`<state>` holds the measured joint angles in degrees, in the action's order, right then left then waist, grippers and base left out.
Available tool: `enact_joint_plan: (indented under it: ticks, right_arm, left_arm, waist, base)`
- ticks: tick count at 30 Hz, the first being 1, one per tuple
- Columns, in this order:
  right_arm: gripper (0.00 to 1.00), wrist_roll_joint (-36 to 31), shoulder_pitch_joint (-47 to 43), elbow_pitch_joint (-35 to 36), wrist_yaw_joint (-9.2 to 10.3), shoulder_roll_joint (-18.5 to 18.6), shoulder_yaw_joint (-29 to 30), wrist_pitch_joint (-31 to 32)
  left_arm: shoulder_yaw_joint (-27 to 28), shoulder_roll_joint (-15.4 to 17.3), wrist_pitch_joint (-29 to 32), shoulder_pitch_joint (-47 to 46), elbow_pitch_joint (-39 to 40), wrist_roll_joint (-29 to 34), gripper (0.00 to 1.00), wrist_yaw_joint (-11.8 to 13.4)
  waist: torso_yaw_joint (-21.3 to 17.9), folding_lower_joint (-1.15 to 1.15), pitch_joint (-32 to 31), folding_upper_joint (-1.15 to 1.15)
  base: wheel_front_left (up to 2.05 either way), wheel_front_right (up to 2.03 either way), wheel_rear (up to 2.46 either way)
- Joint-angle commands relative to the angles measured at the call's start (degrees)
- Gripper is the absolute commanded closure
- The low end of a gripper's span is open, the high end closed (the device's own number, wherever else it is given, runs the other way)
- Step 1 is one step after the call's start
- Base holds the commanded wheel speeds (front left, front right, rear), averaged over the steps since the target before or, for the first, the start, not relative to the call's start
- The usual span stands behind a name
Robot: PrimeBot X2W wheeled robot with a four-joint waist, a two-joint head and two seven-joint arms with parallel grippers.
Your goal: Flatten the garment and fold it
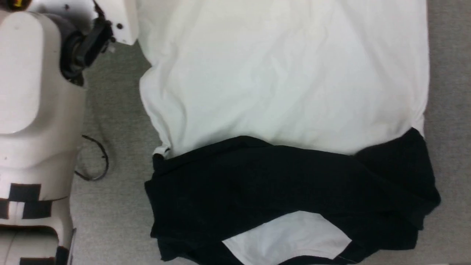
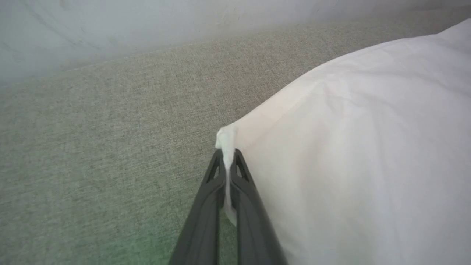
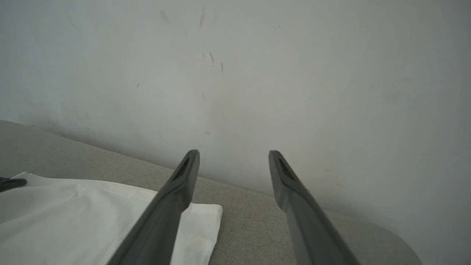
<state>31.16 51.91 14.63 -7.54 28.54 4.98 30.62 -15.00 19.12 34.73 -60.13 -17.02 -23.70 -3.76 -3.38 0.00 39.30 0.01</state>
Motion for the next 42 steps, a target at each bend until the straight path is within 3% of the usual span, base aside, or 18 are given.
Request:
enact_joint_plan:
  ticks: [1, 8, 12, 24, 25, 26, 27, 28, 34, 42]
  right_arm:
    - [0.00, -1.0, 2.7, -3.5, 0.05, -0.9, -0.9, 2.5]
    - [0.00, -11.1, 13.0, -22.0, 0.05, -5.0, -5.5, 9.5]
    - [0.00, -16.4, 15.6, -28.5, 0.05, -6.9, -6.3, 12.0]
    - [0.00, -21.5, 15.2, -34.3, 0.05, -8.3, -2.5, 13.6]
    - [0.54, -21.3, 15.1, -34.2, 0.05, -8.4, -2.4, 13.6]
    - [0.54, -21.3, 15.1, -34.2, 0.05, -8.4, -2.4, 13.6]
    - [0.87, -21.1, 15.0, -34.2, 0.05, -8.6, -2.3, 13.6]
    - [1.00, -20.7, 14.9, -34.1, 0.05, -9.0, -2.1, 13.9]
    - [1.00, -20.5, 15.6, -33.0, 0.05, -9.7, -0.7, 12.1]
    - [1.00, -17.6, 15.9, -32.6, 0.05, -8.4, 0.5, 6.5]
  left_arm:
    - [-0.5, -0.6, -0.5, -1.0, -0.3, 0.1, 1.00, -0.1]
    - [-2.7, -3.3, -1.4, -3.2, -0.7, 0.6, 1.00, -0.1]
    - [-3.9, -4.8, -1.6, -4.1, -1.0, 0.6, 1.00, -0.1]
    - [-5.8, -6.2, -2.3, -5.6, -0.2, 0.6, 1.00, -0.4]
    - [-5.8, -6.1, -2.4, -5.6, -0.2, 0.6, 1.00, -0.4]
    - [-5.8, -6.1, -2.4, -5.6, -0.2, 0.6, 1.00, -0.4]
    - [-5.9, -6.1, -2.4, -5.6, -0.2, 0.6, 1.00, -0.4]
    - [-5.8, -5.8, -2.5, -5.7, -0.3, 0.5, 1.00, -0.4]
    - [-5.3, -5.3, -4.0, -6.0, -0.2, 0.5, 1.00, -0.1]
    - [-2.1, -4.5, -15.2, -7.5, -0.3, 1.2, 1.00, 1.1]
  waist:
    - [2.0, 0.00, 0.6, -0.01]
    - [5.1, 0.00, 3.1, -0.01]
    - [6.8, 0.00, 4.6, -0.01]
    - [9.5, 0.00, 7.8, -0.01]
    - [9.6, 0.00, 7.9, -0.01]
    - [9.6, 0.00, 7.9, -0.01]
    - [9.5, 0.00, 7.9, -0.01]
    - [9.4, 0.00, 7.9, -0.01]
    - [8.9, 0.00, 7.2, -0.01]
    - [7.9, 0.00, 4.0, -0.01]
  base:
    - [0.00, 0.00, 0.00]
    - [0.00, 0.00, 0.00]
    - [0.00, 0.00, 0.00]
    - [0.00, 0.00, 0.00]
    - [0.00, 0.00, 0.00]
    - [0.00, 0.00, 0.00]
    - [0.00, 0.00, 0.00]
    - [0.00, 0.00, 0.00]
    - [0.00, 0.00, 0.00]
    - [0.00, 0.00, 0.00]
